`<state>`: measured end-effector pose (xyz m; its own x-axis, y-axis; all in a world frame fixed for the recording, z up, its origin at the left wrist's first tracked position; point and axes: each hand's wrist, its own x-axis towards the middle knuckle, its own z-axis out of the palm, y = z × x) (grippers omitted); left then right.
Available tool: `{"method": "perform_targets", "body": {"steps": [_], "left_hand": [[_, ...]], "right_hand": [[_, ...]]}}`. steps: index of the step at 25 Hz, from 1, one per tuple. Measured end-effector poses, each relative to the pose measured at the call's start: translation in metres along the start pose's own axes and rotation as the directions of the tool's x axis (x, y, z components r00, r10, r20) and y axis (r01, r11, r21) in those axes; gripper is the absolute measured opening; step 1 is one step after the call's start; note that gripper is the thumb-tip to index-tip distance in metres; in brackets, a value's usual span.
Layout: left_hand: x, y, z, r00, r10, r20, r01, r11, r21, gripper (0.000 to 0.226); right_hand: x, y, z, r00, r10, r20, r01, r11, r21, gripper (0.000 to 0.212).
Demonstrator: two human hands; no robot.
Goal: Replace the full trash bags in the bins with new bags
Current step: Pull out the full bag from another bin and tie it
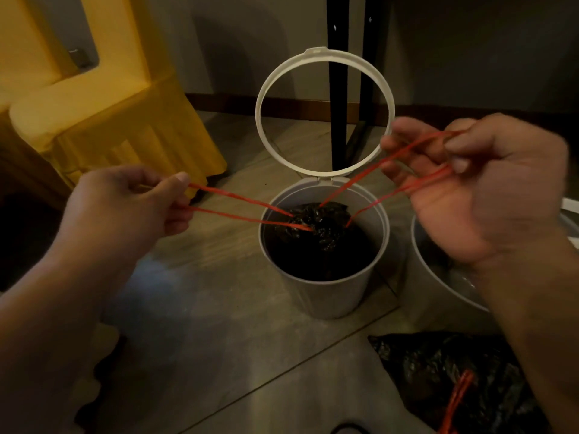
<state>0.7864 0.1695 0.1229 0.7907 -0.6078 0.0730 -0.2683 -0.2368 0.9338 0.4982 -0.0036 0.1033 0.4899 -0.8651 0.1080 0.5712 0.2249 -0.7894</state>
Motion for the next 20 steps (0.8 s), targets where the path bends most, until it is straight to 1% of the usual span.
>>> {"method": "perform_targets", "body": {"steps": [2, 3, 4, 5, 6, 7, 9, 11, 13, 14, 16, 17, 18, 20], "left_hand": [[-0.003, -0.003, -0.003, 0.995, -0.100, 0.000, 0.100, 0.995, -0.009, 0.023], [-0.006, -0.004, -0.004, 0.982, -0.190, 0.015, 0.191, 0.979, -0.074, 0.026], [-0.008, -0.006, -0.005, 0.953, -0.297, 0.055, 0.302, 0.937, -0.174, 0.030], [-0.010, -0.006, -0.006, 0.916, -0.381, 0.126, 0.401, 0.871, -0.284, 0.033], [-0.013, -0.007, -0.006, 0.884, -0.418, 0.210, 0.468, 0.801, -0.374, 0.036], [-0.015, -0.008, -0.006, 0.865, -0.410, 0.291, 0.501, 0.746, -0.438, 0.039], [-0.019, -0.007, -0.004, 0.866, -0.310, 0.392, 0.491, 0.674, -0.552, 0.043], [-0.023, -0.005, 0.003, 0.901, -0.171, 0.400, 0.415, 0.613, -0.672, 0.042], [-0.026, -0.001, 0.012, 0.916, 0.003, 0.402, 0.319, 0.603, -0.731, 0.031], [-0.027, 0.002, 0.018, 0.914, 0.081, 0.399, 0.264, 0.627, -0.733, 0.031], [-0.028, 0.011, 0.033, 0.893, 0.197, 0.405, 0.158, 0.705, -0.692, 0.050], [-0.028, 0.016, 0.043, 0.881, 0.232, 0.412, 0.115, 0.740, -0.663, 0.059], [-0.029, 0.021, 0.054, 0.873, 0.255, 0.416, 0.078, 0.769, -0.635, 0.063], [-0.032, 0.030, 0.074, 0.864, 0.261, 0.430, 0.017, 0.839, -0.544, 0.060]], "right_hand": [[0.000, -0.005, -0.003, 1.000, 0.018, -0.004, -0.018, 0.995, 0.098, 0.030], [0.000, -0.006, -0.003, 0.999, 0.019, -0.033, -0.015, 0.992, 0.124, 0.030], [0.001, -0.005, -0.003, 0.997, 0.014, -0.076, -0.003, 0.991, 0.136, 0.032], [0.000, -0.005, -0.001, 0.993, 0.005, -0.116, 0.010, 0.991, 0.132, 0.035], [0.000, -0.004, 0.002, 0.989, -0.001, -0.145, 0.018, 0.993, 0.119, 0.037], [-0.002, -0.004, 0.005, 0.987, -0.003, -0.160, 0.020, 0.994, 0.106, 0.038], [-0.002, -0.002, 0.012, 0.987, -0.009, -0.163, 0.024, 0.996, 0.091, 0.037], [0.000, 0.004, 0.015, 0.990, -0.003, -0.138, 0.012, 0.998, 0.067, 0.037], [0.002, 0.008, 0.016, 0.996, 0.011, -0.088, -0.007, 0.999, 0.041, 0.039], [0.003, 0.011, 0.016, 0.998, 0.013, -0.057, -0.011, 1.000, 0.027, 0.039], [0.004, 0.017, 0.018, 1.000, 0.002, 0.010, -0.002, 0.999, -0.032, 0.035], [0.004, 0.020, 0.020, 0.999, -0.009, 0.040, 0.012, 0.998, -0.069, 0.032], [0.004, 0.023, 0.023, 0.998, -0.016, 0.062, 0.023, 0.994, -0.106, 0.029], [0.003, 0.026, 0.028, 0.996, -0.035, 0.080, 0.052, 0.974, -0.219, 0.026]]}}
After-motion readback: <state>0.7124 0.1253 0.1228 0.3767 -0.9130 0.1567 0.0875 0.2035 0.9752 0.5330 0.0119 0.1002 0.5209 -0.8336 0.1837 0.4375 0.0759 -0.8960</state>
